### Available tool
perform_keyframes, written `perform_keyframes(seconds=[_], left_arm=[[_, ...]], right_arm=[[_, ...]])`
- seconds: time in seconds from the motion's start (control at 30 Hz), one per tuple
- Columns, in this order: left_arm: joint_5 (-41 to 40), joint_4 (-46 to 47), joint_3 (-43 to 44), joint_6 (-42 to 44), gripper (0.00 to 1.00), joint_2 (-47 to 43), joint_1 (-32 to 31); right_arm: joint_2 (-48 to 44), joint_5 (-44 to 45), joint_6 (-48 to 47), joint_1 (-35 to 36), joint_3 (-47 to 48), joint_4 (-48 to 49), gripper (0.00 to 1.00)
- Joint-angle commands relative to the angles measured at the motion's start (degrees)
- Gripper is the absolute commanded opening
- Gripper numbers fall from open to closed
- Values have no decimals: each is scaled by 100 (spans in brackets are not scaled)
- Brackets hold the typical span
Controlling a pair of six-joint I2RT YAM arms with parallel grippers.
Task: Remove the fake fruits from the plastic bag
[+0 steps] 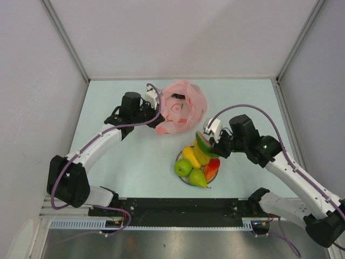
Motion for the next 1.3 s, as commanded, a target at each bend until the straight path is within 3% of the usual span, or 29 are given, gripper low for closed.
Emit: perform_keyframes(seconds=[0.0,0.23,0.5,0.87,0.9,1.03,1.27], left_arm=[[273,140,35,-251,0,-188,-38],[326,201,-202,-348,0,-697,-64],[238,439,-808,-427,0,-1417,-3],[264,491,-1274,-506,0,-1954,199],[282,526,-1283,-549,0,-1954,208],[317,570,-1301,-594,0,-1937,226],[343,562,-1231,-620,0,-1796,226]], right_arm=[[2,-560,491,984,232,-322,2],[1064,-956,1052,1029,759,-647,2],[1602,-789,1852,1099,909,-366,2],[2218,-727,2073,1187,1032,-357,10],[2226,-718,2091,1187,1032,-348,11],[2192,-613,2144,1196,1032,-322,35],[2077,-586,2144,1196,1058,-365,51]])
